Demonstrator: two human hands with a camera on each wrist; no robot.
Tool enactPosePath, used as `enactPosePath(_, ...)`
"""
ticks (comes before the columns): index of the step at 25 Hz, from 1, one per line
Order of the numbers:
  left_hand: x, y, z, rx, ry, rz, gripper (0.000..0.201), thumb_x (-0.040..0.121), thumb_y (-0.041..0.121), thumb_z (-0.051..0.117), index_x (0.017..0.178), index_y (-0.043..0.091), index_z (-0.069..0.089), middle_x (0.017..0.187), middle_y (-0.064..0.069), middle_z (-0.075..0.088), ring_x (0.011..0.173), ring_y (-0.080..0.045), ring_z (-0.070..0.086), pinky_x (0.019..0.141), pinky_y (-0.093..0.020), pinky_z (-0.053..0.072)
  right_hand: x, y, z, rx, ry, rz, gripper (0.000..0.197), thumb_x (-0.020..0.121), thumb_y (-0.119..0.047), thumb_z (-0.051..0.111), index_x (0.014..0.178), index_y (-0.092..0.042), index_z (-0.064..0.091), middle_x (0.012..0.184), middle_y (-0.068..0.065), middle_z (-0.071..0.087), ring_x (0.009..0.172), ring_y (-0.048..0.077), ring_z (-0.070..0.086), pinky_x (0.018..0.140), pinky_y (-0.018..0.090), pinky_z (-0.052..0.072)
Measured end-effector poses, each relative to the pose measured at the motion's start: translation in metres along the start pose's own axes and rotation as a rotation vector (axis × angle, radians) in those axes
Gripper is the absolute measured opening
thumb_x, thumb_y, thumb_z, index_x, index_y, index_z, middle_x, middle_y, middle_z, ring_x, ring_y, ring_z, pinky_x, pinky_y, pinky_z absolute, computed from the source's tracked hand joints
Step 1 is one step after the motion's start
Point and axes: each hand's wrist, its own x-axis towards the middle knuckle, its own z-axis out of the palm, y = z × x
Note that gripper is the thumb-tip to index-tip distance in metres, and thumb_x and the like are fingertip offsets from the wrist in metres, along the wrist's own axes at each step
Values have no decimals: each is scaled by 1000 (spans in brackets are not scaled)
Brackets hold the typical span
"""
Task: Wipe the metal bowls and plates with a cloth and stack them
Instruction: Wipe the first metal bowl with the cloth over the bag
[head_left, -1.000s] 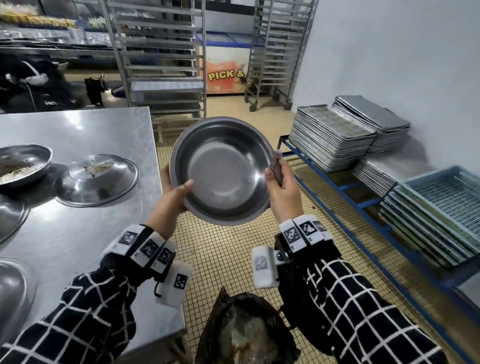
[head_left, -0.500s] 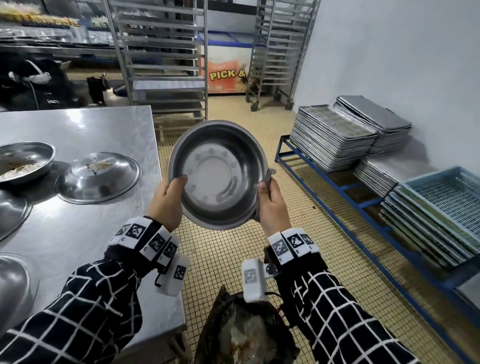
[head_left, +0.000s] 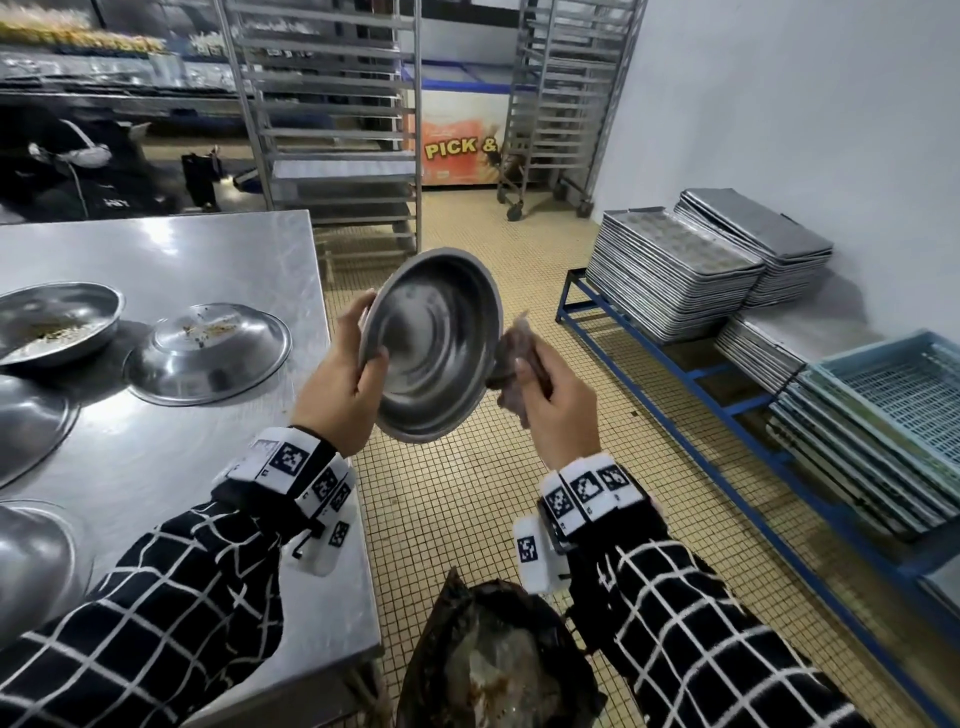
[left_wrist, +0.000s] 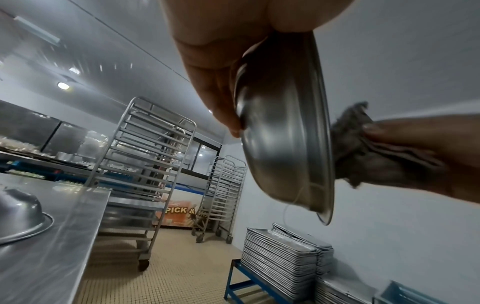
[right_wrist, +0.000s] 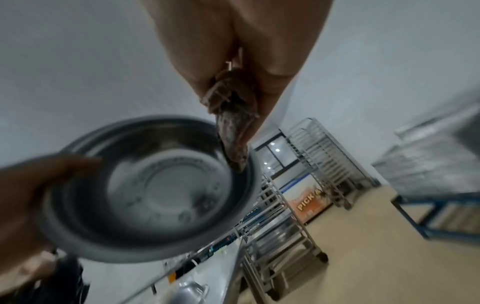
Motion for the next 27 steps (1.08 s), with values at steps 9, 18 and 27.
enactPosePath(9,18,-1,18,-300,-10,-176,48,90,40,33,136,28,33,112,0,55,103,-21,55,81,-27,46,-16,18,48,-367,-448,-361,38,99,-24,45,134,-13,51,133,10,55,122,25,50,107,40,40)
enactPosePath(18,15,-29,20,-324,-167,-476,69,86,37,53,145,31,18,138,-13,36,123,-31,44,104,-51,39,1,13,-1,-281,-415,-469,22,89,-15,60,108,-4,64,101,7,67,93,10,56,88,29,51)
enactPosePath(27,3,-7,22,-122,-289,-167,27,100,31,42,88,17,61,82,-2,62,77,-13,57,72,-25,42,17,20,-16,-175,67,-222,21,95,-26,55,102,-9,66,87,-2,67,78,9,59,70,18,45)
